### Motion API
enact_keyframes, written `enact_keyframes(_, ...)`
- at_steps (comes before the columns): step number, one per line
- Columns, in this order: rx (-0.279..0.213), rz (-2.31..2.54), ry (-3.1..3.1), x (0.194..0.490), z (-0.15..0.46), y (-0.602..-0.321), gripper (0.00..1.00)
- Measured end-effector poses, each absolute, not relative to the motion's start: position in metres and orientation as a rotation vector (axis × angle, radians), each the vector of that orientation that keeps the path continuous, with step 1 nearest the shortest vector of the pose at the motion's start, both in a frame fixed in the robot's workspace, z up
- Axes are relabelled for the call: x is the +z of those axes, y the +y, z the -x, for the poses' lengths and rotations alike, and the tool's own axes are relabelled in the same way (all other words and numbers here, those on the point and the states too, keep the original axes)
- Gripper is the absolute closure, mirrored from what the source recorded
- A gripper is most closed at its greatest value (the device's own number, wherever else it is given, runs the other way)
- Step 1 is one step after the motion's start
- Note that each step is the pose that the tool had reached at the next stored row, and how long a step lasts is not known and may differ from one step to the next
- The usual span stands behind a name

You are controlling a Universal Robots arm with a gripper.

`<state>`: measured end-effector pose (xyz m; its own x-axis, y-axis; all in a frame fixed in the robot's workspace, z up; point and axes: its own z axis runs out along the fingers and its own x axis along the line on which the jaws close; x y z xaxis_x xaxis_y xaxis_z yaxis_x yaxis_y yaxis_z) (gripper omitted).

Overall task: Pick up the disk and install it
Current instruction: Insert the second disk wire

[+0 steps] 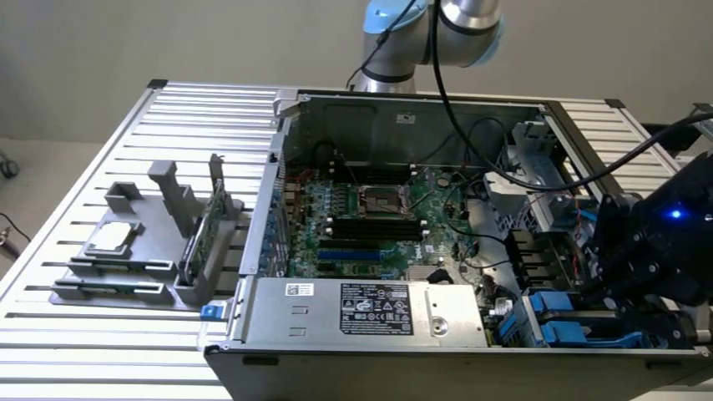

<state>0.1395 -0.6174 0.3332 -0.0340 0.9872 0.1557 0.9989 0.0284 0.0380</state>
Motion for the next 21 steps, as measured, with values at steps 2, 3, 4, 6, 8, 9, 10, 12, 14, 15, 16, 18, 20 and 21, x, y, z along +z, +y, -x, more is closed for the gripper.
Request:
enact_keyframes(2,-0.209,2.121,-2.189,0.333,-0.14,-0.618,0.83)
enact_keyframes(3,-0.21,2.121,-2.188,0.333,-0.139,-0.618,0.82)
enact_keyframes(4,-0.211,2.12,-2.187,0.333,-0.139,-0.619,0.76)
enact_keyframes(6,-0.212,2.12,-2.187,0.334,-0.139,-0.619,0.69)
enact_keyframes(8,-0.215,2.118,-2.185,0.334,-0.139,-0.619,0.63)
enact_keyframes(9,-0.217,2.117,-2.184,0.334,-0.138,-0.619,0.63)
enact_keyframes(10,-0.218,2.117,-2.184,0.335,-0.137,-0.619,0.63)
enact_keyframes(12,-0.219,2.116,-2.183,0.337,-0.134,-0.619,0.63)
enact_keyframes(14,-0.219,2.116,-2.183,0.341,-0.13,-0.618,0.63)
enact_keyframes(15,-0.22,2.116,-2.183,0.342,-0.128,-0.618,0.63)
enact_keyframes(16,-0.22,2.116,-2.183,0.343,-0.126,-0.618,0.63)
enact_keyframes(18,-0.22,2.115,-2.182,0.345,-0.123,-0.618,0.63)
enact_keyframes(20,-0.221,2.115,-2.183,0.346,-0.121,-0.617,0.63)
enact_keyframes(21,-0.22,2.115,-2.182,0.347,-0.119,-0.617,0.65)
